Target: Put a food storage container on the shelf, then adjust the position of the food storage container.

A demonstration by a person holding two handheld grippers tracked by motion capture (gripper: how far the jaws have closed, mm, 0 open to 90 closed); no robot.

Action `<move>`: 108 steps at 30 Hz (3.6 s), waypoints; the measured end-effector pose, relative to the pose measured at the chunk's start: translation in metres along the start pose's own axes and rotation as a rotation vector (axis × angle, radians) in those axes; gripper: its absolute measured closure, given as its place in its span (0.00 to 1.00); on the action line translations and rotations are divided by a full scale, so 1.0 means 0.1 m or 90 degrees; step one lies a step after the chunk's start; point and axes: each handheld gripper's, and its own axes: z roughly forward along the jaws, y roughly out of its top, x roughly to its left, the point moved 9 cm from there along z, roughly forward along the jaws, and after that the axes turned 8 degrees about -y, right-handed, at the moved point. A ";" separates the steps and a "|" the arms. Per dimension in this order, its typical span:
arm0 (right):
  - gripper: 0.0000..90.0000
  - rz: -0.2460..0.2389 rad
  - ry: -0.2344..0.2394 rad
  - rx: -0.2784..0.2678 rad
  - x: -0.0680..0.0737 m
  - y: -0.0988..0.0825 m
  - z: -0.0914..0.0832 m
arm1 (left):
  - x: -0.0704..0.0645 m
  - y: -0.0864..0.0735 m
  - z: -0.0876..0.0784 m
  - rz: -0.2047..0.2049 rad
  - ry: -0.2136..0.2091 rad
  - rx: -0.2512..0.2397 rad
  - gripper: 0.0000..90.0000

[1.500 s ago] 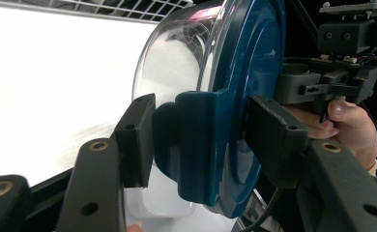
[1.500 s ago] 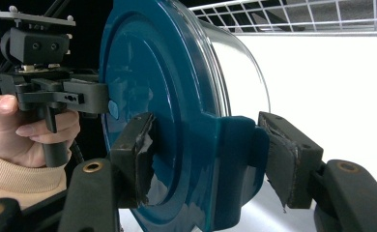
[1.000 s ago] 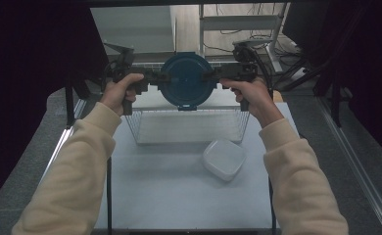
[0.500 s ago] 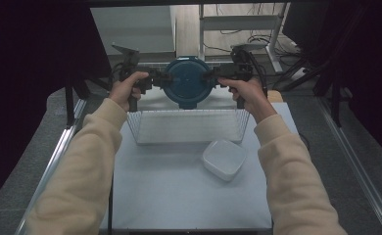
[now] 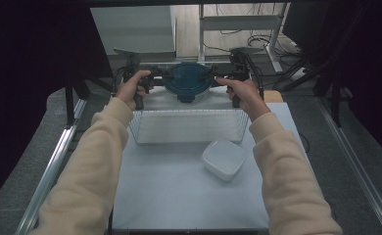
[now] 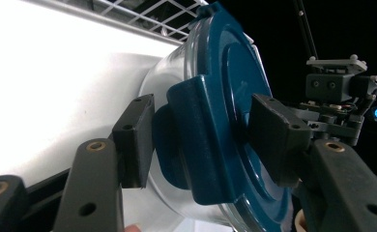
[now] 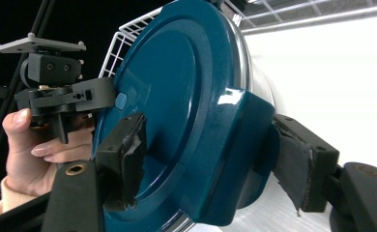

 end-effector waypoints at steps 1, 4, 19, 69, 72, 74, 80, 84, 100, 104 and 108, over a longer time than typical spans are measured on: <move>0.36 -0.002 0.001 -0.002 0.00 0.00 0.00 | 0.00 0.00 0.00 0.001 -0.001 0.000 0.49; 0.36 -0.002 0.004 -0.005 0.00 0.01 0.00 | 0.00 0.00 0.00 0.008 -0.001 -0.002 0.48; 0.10 -0.167 -0.121 -0.138 0.25 -0.18 -0.37 | -0.31 -0.35 -0.45 0.257 0.150 -0.014 0.23; 0.22 -0.340 -0.174 -0.059 -0.83 -2.81 -0.61 | 0.46 -2.81 -0.80 0.403 0.271 0.060 0.24; 0.22 -0.343 -0.178 -0.059 -0.85 -2.81 -0.62 | 0.45 -2.81 -0.82 0.403 0.272 0.057 0.24; 0.22 -0.342 -0.179 -0.058 -0.86 -2.81 -0.60 | 0.47 -2.80 -0.82 0.399 0.273 0.057 0.24; 0.25 -0.342 -0.184 -0.061 -0.90 -2.80 -0.57 | 0.52 -2.82 -0.81 0.390 0.273 0.066 0.24; 0.29 -0.338 -0.187 -0.058 -0.93 -2.78 -0.56 | 0.53 -2.81 -0.82 0.390 0.271 0.066 0.24; 0.71 -0.334 -0.274 -0.054 -1.04 -2.17 -0.60 | 0.57 -2.82 -0.84 0.380 0.274 0.067 0.24; 0.82 -0.341 -0.297 -0.024 -1.10 -1.92 -0.52 | 0.62 -2.82 -0.83 0.369 0.276 0.071 0.24; 0.97 -0.362 -0.337 0.000 -1.15 -1.75 -0.39 | 0.59 -2.84 -0.82 0.372 0.269 0.073 0.24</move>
